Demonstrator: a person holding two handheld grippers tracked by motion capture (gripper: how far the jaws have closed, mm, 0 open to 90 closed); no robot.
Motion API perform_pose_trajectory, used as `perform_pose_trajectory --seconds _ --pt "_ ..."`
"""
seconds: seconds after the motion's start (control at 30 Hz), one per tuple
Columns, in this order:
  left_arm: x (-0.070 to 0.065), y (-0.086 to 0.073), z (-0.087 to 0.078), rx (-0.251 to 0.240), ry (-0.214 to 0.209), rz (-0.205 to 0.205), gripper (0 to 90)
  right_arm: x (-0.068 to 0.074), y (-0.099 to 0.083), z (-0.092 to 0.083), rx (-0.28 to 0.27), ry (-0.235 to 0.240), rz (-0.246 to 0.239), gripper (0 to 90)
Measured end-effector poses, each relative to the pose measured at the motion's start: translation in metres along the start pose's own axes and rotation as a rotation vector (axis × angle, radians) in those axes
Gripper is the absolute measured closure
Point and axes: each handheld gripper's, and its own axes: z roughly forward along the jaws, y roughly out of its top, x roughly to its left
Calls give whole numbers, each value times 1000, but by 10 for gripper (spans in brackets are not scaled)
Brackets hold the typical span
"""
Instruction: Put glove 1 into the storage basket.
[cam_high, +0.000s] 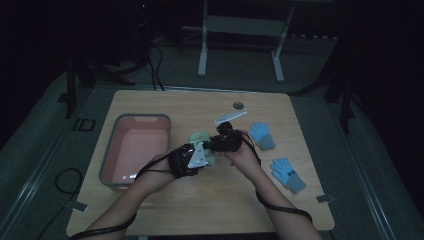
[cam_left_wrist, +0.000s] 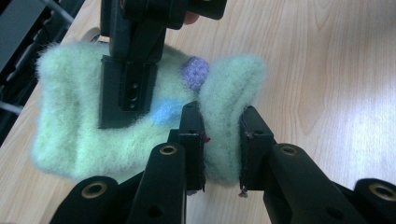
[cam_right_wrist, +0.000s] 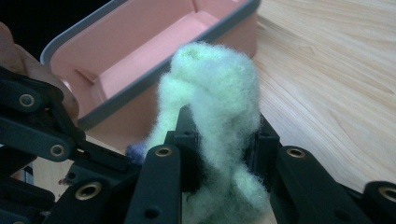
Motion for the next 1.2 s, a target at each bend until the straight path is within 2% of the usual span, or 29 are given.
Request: perform_pose_trajectory --seconds 0.13,0.33,0.47,0.63,0.8,0.87,1.03,1.13,1.2 --pt "2 -5 -6 6 8 -6 758 5 6 5 7 10 -12 714" --pt "10 -17 -23 20 28 -19 759 19 26 21 10 27 -39 714" --pt "14 -27 -34 29 45 -22 759 24 33 28 11 40 -44 714" --pt "16 -43 -47 27 55 -51 760 34 44 42 17 64 -61 714" --pt "20 -56 -58 50 64 -64 760 46 55 57 23 79 -80 714" --pt "25 -66 -64 53 61 -101 760 52 61 67 30 87 -82 714" --pt "27 -80 -72 69 79 -113 760 59 69 81 33 102 -91 714" --pt "29 -91 -75 76 78 -135 761 65 73 98 37 120 -94 713" --pt "29 -99 -77 88 80 -135 761 68 73 106 38 127 -90 714"
